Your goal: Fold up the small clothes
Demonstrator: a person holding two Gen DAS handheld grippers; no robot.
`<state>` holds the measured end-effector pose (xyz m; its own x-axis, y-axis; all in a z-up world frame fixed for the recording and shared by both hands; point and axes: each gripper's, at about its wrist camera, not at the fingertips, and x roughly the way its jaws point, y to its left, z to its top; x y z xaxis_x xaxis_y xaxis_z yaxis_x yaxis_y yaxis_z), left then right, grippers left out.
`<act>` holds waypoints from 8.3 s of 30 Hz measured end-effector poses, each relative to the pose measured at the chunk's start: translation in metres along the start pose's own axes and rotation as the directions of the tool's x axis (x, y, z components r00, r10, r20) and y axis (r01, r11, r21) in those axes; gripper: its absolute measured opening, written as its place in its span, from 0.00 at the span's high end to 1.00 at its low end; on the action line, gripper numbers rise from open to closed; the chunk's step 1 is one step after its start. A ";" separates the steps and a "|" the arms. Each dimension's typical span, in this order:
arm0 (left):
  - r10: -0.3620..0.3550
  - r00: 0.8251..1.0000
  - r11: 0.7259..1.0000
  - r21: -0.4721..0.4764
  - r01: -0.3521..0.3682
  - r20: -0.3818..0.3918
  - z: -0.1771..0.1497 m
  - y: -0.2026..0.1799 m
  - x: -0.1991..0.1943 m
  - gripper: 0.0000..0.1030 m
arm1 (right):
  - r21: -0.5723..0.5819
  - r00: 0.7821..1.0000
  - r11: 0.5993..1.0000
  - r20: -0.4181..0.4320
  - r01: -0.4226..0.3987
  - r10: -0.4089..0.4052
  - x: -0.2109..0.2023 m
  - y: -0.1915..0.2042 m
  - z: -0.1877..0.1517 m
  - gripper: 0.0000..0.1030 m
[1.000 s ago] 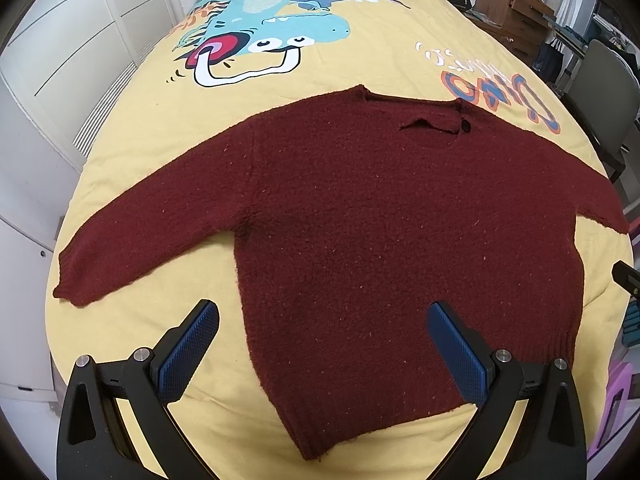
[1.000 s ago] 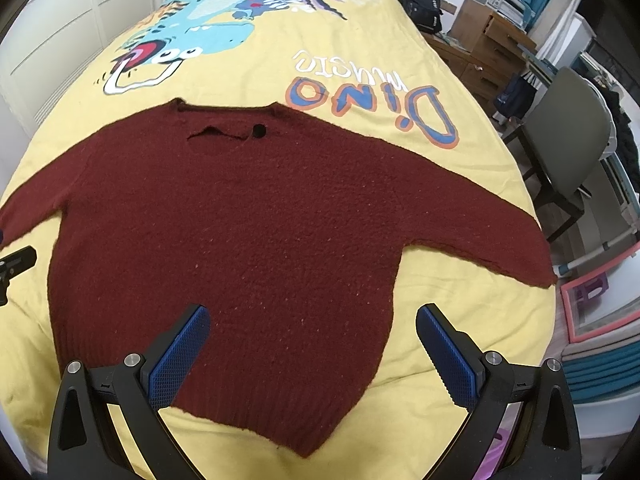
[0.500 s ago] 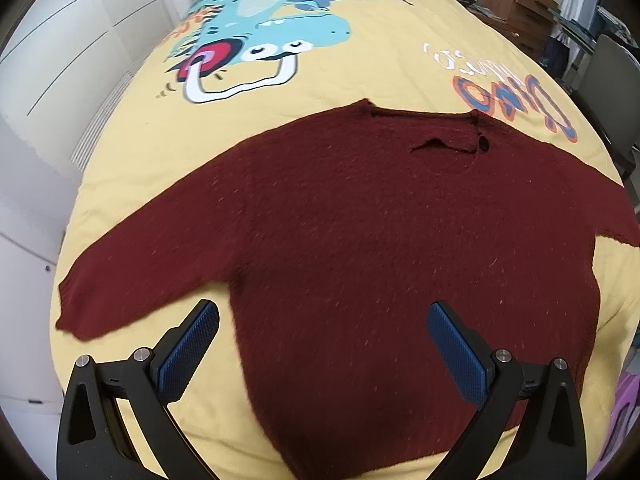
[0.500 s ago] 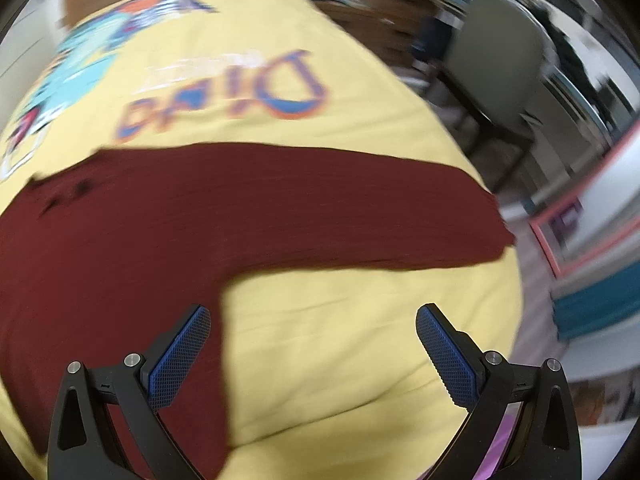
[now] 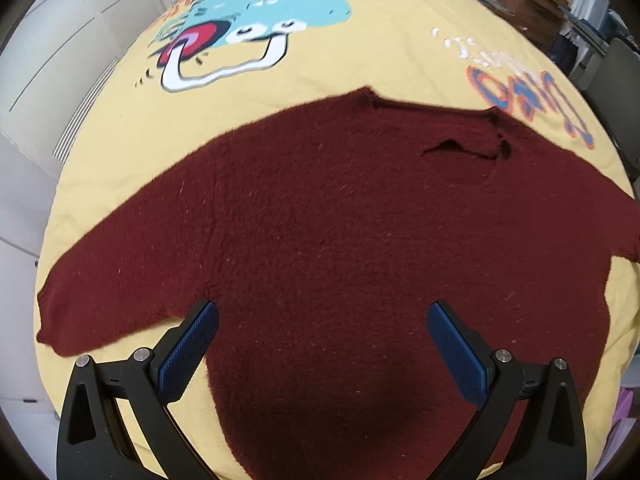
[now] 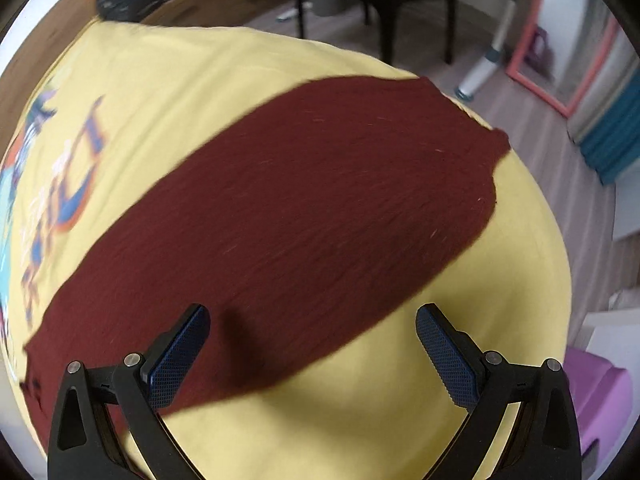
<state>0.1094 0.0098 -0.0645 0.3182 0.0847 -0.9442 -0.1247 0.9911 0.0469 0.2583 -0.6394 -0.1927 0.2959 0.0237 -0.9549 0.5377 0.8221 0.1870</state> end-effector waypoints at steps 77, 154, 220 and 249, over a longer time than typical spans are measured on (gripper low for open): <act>-0.014 1.000 0.997 -0.071 0.015 0.020 -0.002 0.072 0.001 0.01 | -0.813 0.976 0.540 -0.176 -0.218 0.128 -0.076 0.369 -0.271 0.23; -0.137 0.984 0.987 -0.097 0.127 -0.110 0.024 0.021 0.078 0.40 | -0.633 0.995 0.769 -0.093 -0.084 0.032 -0.007 0.250 -0.189 0.79; -0.099 0.995 0.993 -0.058 0.100 0.020 0.051 0.072 0.062 0.84 | -0.609 0.998 0.790 -0.039 -0.068 0.056 0.000 0.299 -0.148 0.81; -0.079 0.992 0.992 0.103 0.068 0.102 0.029 -0.015 0.044 0.01 | -0.820 0.979 0.569 0.059 -0.064 0.196 -0.031 0.385 -0.306 0.00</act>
<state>0.1529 0.0019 -0.0975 0.4210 0.0166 -0.9069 -0.0050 0.9999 0.0160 0.2142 -0.1497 -0.1620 0.4420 0.1506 -0.8843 -0.3602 0.9327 -0.0211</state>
